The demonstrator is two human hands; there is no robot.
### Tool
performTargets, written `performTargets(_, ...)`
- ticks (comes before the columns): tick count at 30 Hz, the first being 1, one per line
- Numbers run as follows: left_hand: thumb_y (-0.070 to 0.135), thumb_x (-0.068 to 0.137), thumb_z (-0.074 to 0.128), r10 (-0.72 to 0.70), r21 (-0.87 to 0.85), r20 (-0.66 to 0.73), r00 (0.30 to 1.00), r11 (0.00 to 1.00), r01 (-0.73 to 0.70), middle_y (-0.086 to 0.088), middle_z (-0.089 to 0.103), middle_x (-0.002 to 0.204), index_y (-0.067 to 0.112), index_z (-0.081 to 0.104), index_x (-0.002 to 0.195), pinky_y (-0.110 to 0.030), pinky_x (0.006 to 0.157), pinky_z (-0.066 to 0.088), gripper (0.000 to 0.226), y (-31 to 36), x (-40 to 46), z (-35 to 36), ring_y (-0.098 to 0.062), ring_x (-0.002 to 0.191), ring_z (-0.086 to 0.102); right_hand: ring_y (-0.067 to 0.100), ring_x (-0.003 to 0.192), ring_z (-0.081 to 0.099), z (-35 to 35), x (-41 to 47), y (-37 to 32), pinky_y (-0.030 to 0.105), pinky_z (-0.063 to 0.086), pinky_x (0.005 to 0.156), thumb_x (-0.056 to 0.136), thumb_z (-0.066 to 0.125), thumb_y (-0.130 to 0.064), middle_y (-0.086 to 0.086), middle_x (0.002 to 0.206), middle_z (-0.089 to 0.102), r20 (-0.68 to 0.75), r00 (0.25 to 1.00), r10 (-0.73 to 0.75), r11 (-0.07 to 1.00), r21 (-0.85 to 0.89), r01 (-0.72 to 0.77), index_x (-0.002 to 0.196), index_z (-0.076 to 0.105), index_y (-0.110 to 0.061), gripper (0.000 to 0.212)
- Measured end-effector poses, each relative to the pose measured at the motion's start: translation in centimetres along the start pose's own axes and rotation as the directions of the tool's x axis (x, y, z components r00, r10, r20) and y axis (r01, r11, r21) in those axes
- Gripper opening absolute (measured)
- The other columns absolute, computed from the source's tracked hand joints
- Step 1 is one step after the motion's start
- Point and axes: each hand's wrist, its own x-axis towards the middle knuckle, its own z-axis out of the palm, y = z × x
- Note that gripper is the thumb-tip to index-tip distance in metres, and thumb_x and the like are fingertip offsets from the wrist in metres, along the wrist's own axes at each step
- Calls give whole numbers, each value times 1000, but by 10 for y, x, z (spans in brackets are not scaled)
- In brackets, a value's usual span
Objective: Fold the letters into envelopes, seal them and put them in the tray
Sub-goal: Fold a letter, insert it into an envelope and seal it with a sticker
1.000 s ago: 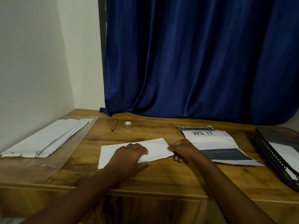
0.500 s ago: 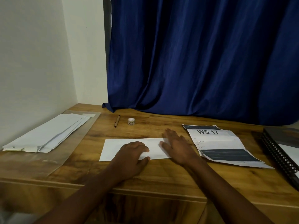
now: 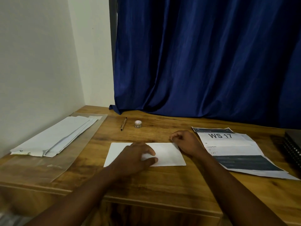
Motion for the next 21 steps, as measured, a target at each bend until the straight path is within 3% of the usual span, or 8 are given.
performTargets(3,48,88,73,-98,-142,-120,988,987,81,19,64,119,31,69,115,-28,96,52,32,-8,24,-20,2,108,59,5,96,68,9,10,13,38,58,91,96,65,-35,-18,97,75,-59,998,8,997,78,-3,92,76,-35,12)
performTargets(7,30,79,86,-261,-165,-250,933,960,224,10,59,122,20,62,125,-23,91,44,52,-41,69,-39,-11,112,58,2,97,67,8,16,26,31,56,89,97,66,-30,-18,99,75,-68,997,-23,989,147,32,98,77,-31,12)
performTargets(12,45,69,90,-390,-63,-276,879,919,388,-6,58,129,20,53,134,-30,93,47,78,-86,121,-22,-22,112,59,3,97,68,9,23,33,33,56,93,96,67,-30,-16,97,76,-35,998,-61,982,175,66,99,78,-28,12)
performTargets(15,56,70,84,-387,-44,-341,857,917,397,-1,63,113,22,57,124,-35,87,52,69,-92,136,-9,-22,101,62,3,98,67,9,26,32,33,56,94,97,66,-30,-17,98,75,-18,998,-60,987,148,62,100,77,-29,12)
performTargets(18,54,77,74,-401,-66,-396,826,910,410,3,67,99,25,63,108,-37,81,54,43,-90,141,-1,-21,94,65,3,96,67,9,27,32,36,56,95,96,67,-32,-18,98,74,-11,997,-70,989,131,71,97,76,-32,9)
performTargets(21,45,81,79,-440,-240,-356,824,895,375,7,71,96,28,69,102,-35,83,57,30,-75,138,-3,-15,93,67,3,94,67,9,26,29,35,57,93,97,66,-31,-17,96,74,-26,997,-72,985,152,75,99,76,-30,10)
